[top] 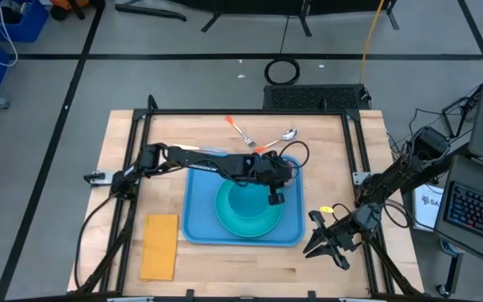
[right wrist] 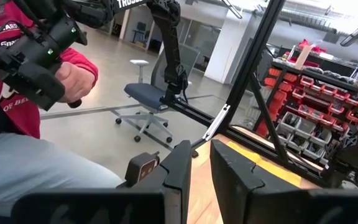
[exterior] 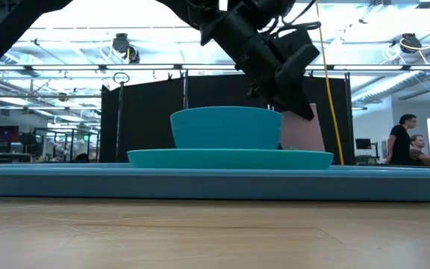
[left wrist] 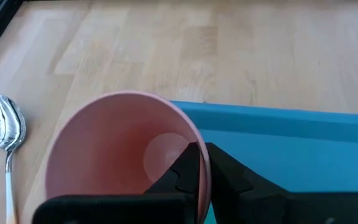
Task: Set up tray
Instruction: Put the pink cup on the blue tray
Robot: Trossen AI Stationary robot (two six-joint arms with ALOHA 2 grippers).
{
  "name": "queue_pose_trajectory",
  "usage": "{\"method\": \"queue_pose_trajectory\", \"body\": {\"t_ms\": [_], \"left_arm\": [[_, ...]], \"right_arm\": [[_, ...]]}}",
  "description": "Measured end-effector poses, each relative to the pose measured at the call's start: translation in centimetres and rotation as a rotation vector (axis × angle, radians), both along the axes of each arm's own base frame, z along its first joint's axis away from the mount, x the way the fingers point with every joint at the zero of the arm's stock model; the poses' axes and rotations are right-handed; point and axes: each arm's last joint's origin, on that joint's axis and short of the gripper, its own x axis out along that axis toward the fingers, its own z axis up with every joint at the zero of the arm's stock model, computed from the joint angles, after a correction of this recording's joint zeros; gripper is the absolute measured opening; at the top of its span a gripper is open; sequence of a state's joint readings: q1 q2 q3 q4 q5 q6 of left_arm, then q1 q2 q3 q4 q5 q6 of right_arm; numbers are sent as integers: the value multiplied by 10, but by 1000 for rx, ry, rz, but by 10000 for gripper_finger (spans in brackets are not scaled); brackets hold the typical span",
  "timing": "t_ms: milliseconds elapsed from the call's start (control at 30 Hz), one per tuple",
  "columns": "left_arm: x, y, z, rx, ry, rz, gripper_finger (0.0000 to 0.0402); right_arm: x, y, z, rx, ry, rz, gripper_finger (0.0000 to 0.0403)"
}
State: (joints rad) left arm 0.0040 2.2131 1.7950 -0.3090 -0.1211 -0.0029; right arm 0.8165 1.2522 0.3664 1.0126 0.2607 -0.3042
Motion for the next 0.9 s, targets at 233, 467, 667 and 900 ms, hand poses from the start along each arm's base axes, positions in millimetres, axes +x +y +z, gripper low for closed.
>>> {"method": "queue_pose_trajectory", "body": {"t_ms": [233,467,667,900], "left_arm": [[0,0,0,-1,0,1,25],[0,0,0,-8,0,-12,26],[0,0,0,4,2,-25,32],[0,0,0,7,2,-27,94]], "right_arm": [[0,0,0,-1,1,-1,50],[0,0,0,-1,1,-1,50],[0,0,0,0,5,-1,50],[0,0,-1,-3,8,-2,50]]}}
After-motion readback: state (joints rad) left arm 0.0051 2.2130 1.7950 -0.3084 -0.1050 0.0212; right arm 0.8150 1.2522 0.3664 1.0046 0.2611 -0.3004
